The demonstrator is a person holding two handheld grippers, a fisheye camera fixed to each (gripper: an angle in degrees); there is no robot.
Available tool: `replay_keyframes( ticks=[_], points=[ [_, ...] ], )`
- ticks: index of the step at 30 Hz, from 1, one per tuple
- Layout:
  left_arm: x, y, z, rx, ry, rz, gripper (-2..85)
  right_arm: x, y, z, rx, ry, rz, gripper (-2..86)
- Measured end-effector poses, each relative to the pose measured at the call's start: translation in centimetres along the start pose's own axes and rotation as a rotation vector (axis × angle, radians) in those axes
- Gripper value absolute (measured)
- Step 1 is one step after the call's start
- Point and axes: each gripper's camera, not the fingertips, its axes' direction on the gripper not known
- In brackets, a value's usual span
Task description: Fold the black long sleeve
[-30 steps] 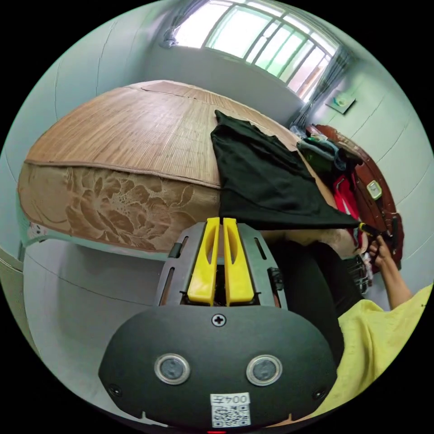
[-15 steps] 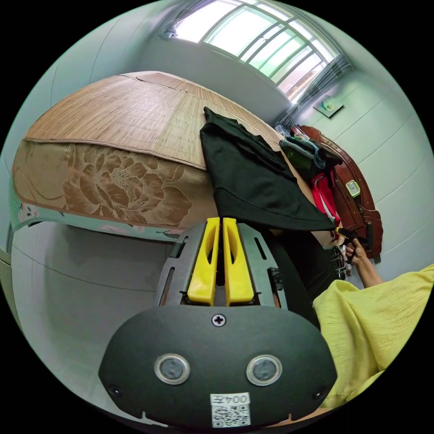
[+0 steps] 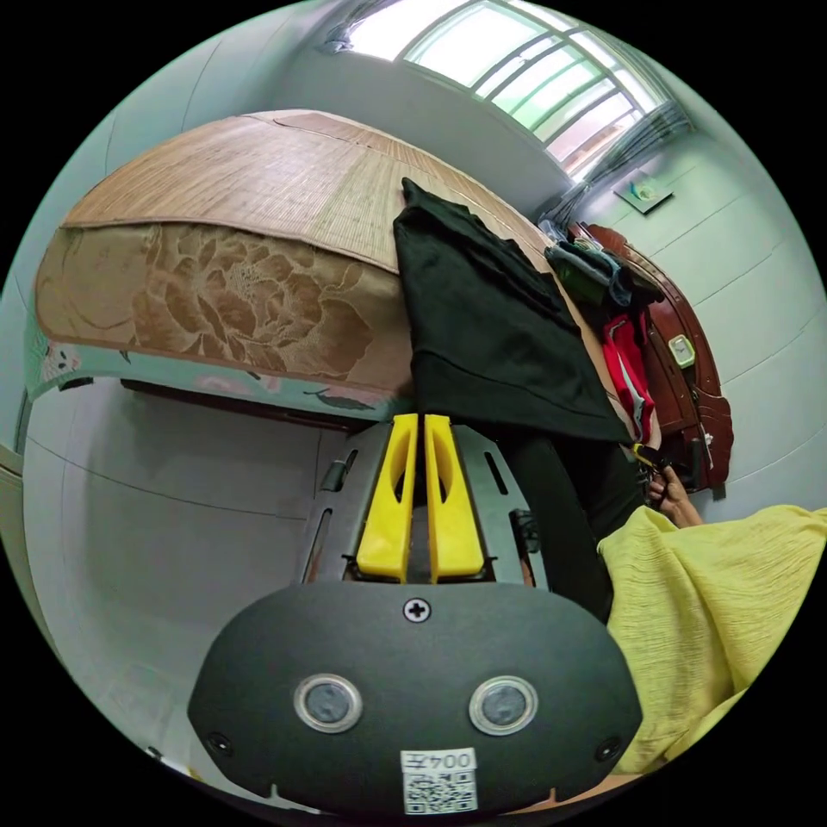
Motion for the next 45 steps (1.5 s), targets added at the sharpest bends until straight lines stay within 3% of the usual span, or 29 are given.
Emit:
replay_keyframes(
  ticks=[16,21,27,30,32,37,45],
  points=[
    [0.9,-2.3,5.2,-0.072,-0.028,-0.017,1.7,8.3,1.2,5.9,-0.061,-0.082,0.008,4.6],
    [1.3,-2.9,6.0,-0.077,-0.017,-0.021,1.4,10.4,0.9,6.1,-0.09,0.102,0.043,7.8],
    [1.4,-3.3,6.1,-0.098,-0.063,-0.03,1.0,11.6,-0.8,4.4,0.071,0.064,0.044,12.1],
    [2.3,-4.6,4.3,-0.007,-0.109,-0.032,1.6,8.8,-2.7,5.5,0.171,0.054,-0.044,15.4],
    [4.8,-7.6,3.3,0.093,-0.136,0.031,2.3,6.0,-5.5,8.4,0.133,0.069,-0.113,16.0],
    [11.3,-17.5,6.6,0.151,-0.156,0.203,5.8,0.2,-12.7,15.6,0.123,0.153,-0.244,16.1],
    [15.9,-32.4,18.7,0.07,-0.206,0.194,9.8,-3.7,-23.5,27.5,0.089,0.211,-0.286,16.1]
  ],
)
